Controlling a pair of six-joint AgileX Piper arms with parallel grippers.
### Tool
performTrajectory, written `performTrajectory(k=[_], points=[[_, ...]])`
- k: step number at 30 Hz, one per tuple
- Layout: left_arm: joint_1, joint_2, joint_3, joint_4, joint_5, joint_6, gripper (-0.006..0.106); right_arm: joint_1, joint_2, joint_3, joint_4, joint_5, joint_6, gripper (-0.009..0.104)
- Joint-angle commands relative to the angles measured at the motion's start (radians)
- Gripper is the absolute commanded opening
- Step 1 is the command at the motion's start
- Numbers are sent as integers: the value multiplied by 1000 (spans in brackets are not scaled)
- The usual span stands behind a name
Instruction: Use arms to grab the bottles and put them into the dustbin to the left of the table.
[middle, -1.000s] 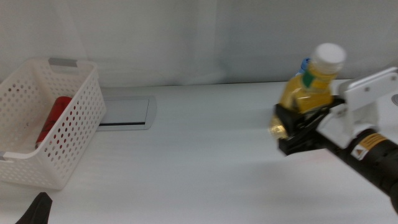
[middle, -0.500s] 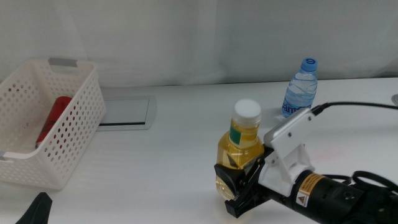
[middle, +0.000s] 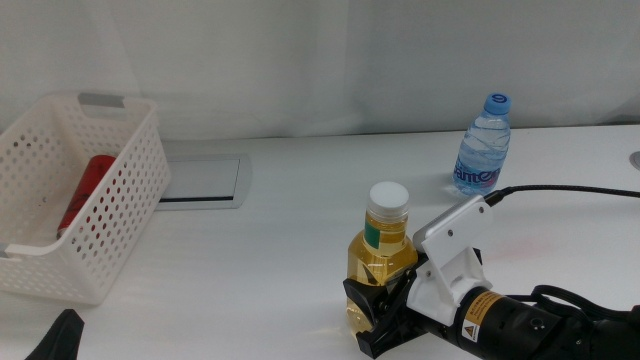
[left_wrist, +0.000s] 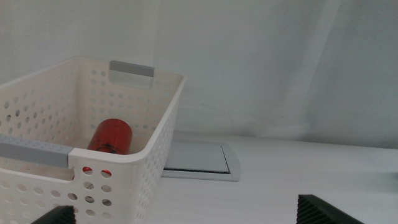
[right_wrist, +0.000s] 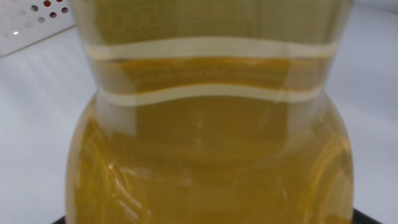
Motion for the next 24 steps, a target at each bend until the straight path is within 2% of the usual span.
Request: performTrajectory(k=[1, 9, 10, 12, 13, 14, 24], points=[[-7, -6, 38, -10, -8, -2, 93, 0, -1, -15, -5, -67, 0, -3], [-7, -6, 38, -10, -8, -2, 93, 0, 22, -15, -5, -28, 0, -3], [-7, -6, 38, -10, -28, 20, 93, 0, 8, -15, -5, -18, 0, 59], [-7, -6, 38, -10, -49, 28, 93, 0, 6, -15, 7, -16, 0, 88], [-7, -6, 38, -10, -57, 30, 93, 0, 6, -15, 16, -13, 0, 98], [-7, -6, 38, -10, -64, 30, 93, 0, 6, -15, 16, -6, -5, 103], [-7, -6, 38, -10, -121, 24, 93, 0, -58, -15, 16, 64, -8, 103]])
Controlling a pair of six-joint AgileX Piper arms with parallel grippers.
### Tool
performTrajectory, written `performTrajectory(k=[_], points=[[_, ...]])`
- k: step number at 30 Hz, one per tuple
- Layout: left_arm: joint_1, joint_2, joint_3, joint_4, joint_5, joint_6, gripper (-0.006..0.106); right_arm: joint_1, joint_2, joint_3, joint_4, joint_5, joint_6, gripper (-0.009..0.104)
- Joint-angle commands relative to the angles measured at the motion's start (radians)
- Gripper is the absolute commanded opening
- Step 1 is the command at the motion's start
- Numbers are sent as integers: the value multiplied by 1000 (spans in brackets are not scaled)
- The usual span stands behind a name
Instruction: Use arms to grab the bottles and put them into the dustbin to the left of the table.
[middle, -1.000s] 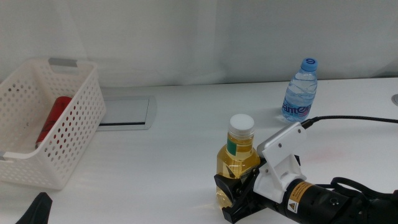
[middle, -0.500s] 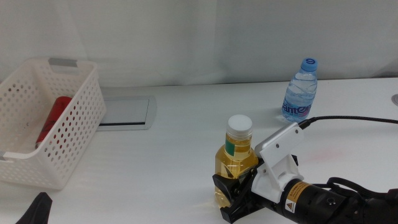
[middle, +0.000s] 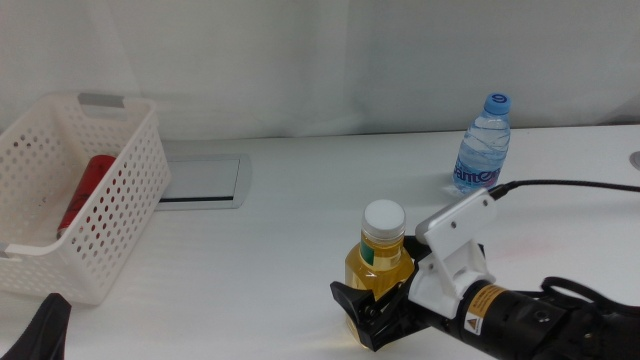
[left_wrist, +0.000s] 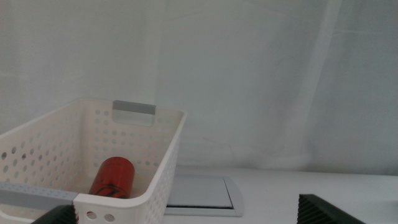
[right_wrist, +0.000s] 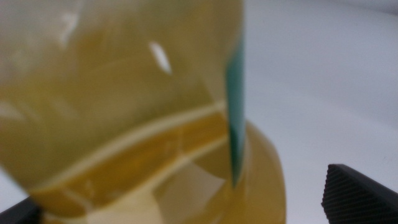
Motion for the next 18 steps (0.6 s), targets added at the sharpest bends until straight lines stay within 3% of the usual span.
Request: performTrajectory(k=[1, 13, 18], points=[[-7, -6, 38, -10, -16, -7, 93, 0, -44, -3, -5, 23, -13, 103], [-7, -6, 38, -10, -16, -7, 93, -2, -532, -3, -5, 473, -55, 103], [-7, -6, 38, -10, -16, -7, 93, -76, -815, -3, -11, 766, -89, 103]])
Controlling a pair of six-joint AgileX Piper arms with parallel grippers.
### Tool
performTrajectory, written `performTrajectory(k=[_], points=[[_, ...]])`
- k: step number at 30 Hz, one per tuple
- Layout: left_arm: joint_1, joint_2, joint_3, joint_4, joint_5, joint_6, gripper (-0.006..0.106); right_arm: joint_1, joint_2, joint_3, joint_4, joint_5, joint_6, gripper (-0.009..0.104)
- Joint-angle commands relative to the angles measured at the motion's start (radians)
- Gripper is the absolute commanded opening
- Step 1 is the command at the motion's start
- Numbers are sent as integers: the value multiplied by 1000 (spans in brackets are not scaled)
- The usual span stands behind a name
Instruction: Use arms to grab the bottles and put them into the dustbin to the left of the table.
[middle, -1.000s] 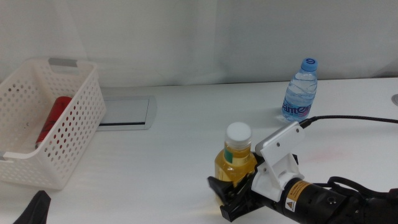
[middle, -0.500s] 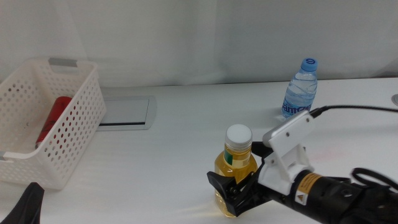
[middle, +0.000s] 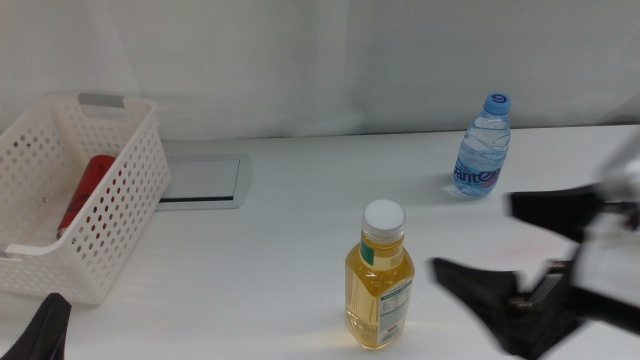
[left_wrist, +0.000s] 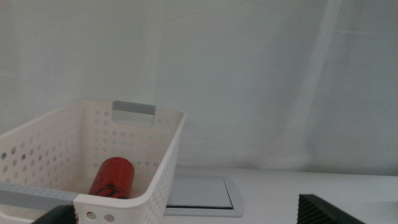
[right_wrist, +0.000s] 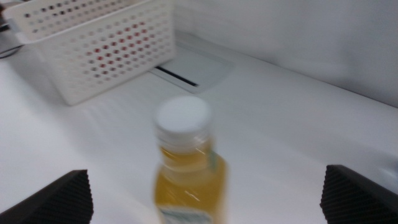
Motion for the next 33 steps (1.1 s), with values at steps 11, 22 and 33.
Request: performTrajectory(k=[11, 22, 33], points=[[-7, -6, 38, -12, -14, -44, 93, -489, -298, -3, -277, 461, 180, 103], [-7, -6, 24, -45, -2, -79, 93, -564, -405, 69, -279, 508, 182, 103], [-50, 120, -300, -40, 132, 46, 93, -564, -405, 71, -279, 494, 182, 103]])
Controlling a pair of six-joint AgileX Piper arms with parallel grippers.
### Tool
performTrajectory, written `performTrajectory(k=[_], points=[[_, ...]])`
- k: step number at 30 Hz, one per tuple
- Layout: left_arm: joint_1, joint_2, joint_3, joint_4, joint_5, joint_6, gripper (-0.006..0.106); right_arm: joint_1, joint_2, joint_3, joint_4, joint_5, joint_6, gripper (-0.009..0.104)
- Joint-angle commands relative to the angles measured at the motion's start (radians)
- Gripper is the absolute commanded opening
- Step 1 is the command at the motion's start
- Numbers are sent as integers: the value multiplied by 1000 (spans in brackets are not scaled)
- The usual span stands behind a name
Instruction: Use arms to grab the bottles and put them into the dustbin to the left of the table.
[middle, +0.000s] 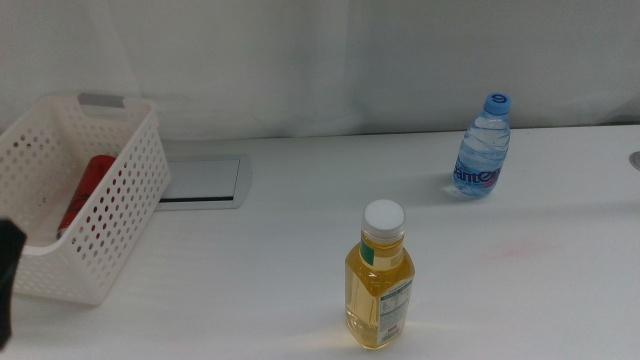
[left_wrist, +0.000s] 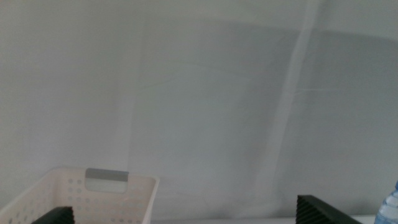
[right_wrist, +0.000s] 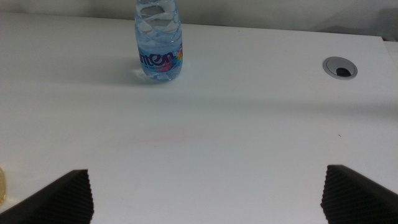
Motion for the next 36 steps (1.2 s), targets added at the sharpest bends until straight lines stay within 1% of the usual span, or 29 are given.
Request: performTrajectory(k=[1, 4, 5, 8, 10, 13, 16, 17, 22, 25, 27, 32, 36], points=[[-8, 85, -112, -12, 77, 36, 93, -6, -6, 6, -11, -12, -3, 103], [-8, 214, -238, -28, 147, 42, 93, -6, -6, 6, -10, -21, -3, 103], [-8, 256, -278, -47, 162, 60, 93, -6, -6, 6, -10, -20, -3, 103], [-30, 355, -381, -70, 196, 174, 93, -6, -6, 6, -10, -25, -3, 103], [-70, 401, -429, -70, 198, 203, 93, -6, -6, 6, -10, -27, -3, 103], [-177, 455, -469, -70, 190, 271, 93, -6, -6, 6, -10, -33, -3, 103], [-292, 500, -471, -70, 171, 289, 93, -6, -6, 6, -10, -33, -3, 103], [-368, 530, -471, -70, 158, 289, 93, -6, -6, 6, -10, -33, -1, 103], [-475, 588, -469, -70, 119, 289, 93, -6, -6, 6, -12, -40, 23, 103], [-506, 610, -429, -70, 61, 287, 93, -6, -6, 6, -12, -40, 25, 103], [-522, 610, -374, -70, -5, 249, 93, -6, -6, 6, -12, -40, 25, 103], [-564, 604, -140, -70, -269, 206, 93, -6, -6, 6, -20, -40, 25, 103], [-612, 636, 4, -70, -410, 156, 93, -6, -6, 6, -20, -40, 25, 103]])
